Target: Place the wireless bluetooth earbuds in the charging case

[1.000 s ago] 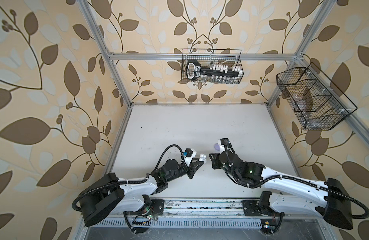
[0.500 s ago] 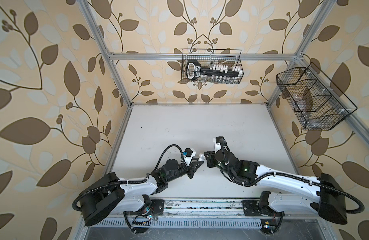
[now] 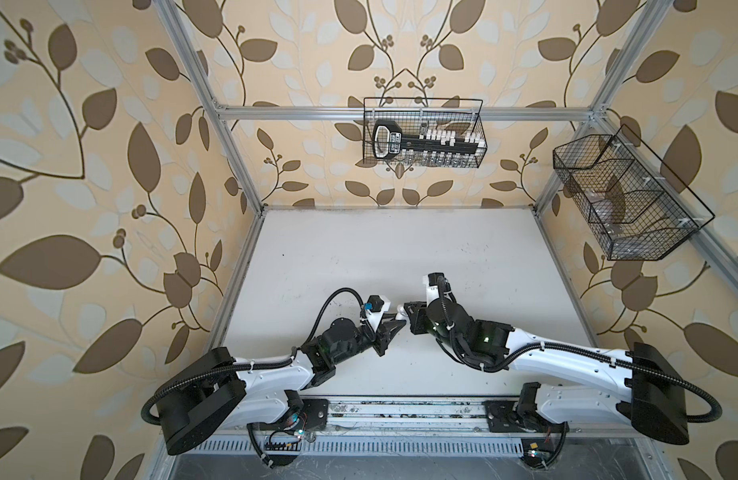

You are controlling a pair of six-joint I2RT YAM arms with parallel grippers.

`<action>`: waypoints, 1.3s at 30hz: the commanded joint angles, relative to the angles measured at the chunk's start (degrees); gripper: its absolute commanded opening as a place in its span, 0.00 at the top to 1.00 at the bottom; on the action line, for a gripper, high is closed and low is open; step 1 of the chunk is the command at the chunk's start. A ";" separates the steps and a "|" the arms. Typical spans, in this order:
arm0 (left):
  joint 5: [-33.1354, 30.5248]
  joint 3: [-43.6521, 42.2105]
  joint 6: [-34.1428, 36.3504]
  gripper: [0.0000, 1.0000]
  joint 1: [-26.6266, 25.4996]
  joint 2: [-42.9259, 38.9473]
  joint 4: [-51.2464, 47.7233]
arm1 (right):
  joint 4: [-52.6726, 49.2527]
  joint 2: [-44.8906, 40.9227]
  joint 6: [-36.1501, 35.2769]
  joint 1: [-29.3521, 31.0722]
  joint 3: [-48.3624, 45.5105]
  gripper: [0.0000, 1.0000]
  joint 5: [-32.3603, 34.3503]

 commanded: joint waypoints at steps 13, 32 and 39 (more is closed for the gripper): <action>-1.43 0.71 0.10 1.00 0.54 -1.90 2.42 | 0.40 -1.39 1.30 0.53 0.30 0.84 1.87; -3.94 -0.07 -2.71 0.98 0.55 -1.29 5.07 | 5.35 -2.62 4.76 1.97 -3.37 0.83 8.65; -4.66 -0.21 -2.97 0.98 0.55 -1.62 5.10 | 6.86 -1.23 5.47 2.26 -2.14 0.82 10.22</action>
